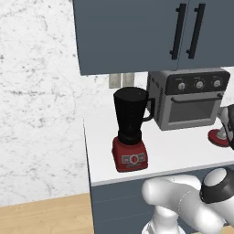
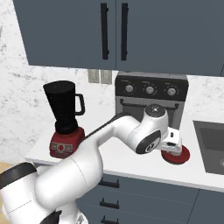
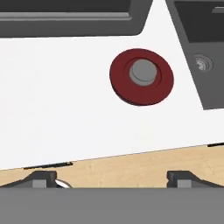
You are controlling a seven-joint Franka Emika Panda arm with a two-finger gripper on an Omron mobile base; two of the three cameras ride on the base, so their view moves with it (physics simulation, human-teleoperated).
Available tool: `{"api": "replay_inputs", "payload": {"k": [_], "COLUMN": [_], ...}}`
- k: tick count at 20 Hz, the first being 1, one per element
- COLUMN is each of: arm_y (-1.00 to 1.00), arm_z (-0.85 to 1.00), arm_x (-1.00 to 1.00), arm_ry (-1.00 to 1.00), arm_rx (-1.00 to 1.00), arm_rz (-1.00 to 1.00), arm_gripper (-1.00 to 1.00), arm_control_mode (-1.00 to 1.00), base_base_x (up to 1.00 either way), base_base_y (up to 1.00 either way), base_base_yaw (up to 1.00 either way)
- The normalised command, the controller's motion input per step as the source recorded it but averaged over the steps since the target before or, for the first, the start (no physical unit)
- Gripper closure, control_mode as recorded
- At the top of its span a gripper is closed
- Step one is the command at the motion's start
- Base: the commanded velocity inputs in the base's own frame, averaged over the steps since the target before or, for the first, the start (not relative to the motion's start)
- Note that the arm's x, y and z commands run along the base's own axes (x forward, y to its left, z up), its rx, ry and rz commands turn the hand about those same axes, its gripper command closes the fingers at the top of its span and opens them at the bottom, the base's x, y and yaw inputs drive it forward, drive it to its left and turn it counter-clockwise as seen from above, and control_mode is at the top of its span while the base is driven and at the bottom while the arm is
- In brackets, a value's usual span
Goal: Close the lid blender by securely placing the lid on top.
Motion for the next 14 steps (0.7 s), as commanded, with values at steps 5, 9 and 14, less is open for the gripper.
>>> {"api": "replay_inputs", "payload": {"k": [5, 9, 14], "arm_y": [-0.25, -0.27, -0.30], "arm_z": [-0.12, -0.01, 0.00], "arm_x": [0.42, 0.42, 0.33], "arm_ry": [0.00, 0.01, 0.00], "arm_rx": [0.01, 0.06, 0.10], "arm_rz": [-0.08, -0.04, 0.00], "arm_gripper": [-1.00, -1.00, -1.00], "arm_control_mode": [-1.00, -1.00, -1.00], "base_base_x": [0.00, 0.00, 0.00], "base_base_y": [0.00, 0.00, 0.00], "base_base_yaw": [0.00, 0.00, 0.00]}}
